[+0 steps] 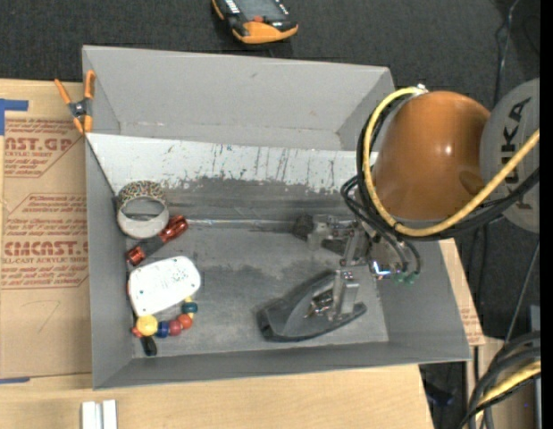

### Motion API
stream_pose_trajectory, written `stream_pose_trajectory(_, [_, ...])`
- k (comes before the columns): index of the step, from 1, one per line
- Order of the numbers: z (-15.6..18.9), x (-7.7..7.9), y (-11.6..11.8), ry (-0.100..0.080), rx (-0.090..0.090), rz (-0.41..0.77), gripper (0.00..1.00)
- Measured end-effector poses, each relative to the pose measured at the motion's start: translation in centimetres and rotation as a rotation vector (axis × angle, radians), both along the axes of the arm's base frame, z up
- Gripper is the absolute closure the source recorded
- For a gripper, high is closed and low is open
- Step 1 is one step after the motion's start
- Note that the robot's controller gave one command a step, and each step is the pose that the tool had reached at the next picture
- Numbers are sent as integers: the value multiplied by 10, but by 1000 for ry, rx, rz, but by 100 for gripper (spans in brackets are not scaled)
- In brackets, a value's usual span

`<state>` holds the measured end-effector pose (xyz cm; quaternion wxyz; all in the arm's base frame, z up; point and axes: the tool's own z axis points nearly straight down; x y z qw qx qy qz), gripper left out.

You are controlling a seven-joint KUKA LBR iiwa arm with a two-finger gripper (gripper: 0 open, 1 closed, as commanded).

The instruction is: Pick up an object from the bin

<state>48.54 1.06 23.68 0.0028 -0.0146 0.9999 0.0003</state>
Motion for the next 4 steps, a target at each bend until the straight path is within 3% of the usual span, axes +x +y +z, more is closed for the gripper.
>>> stream_pose_trajectory(1, [-69,20,2,-1,1,-46,0])
stream_pose_trajectory(2, [-84,9,-9,-1,-2,260,0])
stream_pose_trajectory(3, [-97,16,-15,-11,-3,298,0])
stream_pose_trajectory(4, [-120,16,-15,-1,-1,295,0])
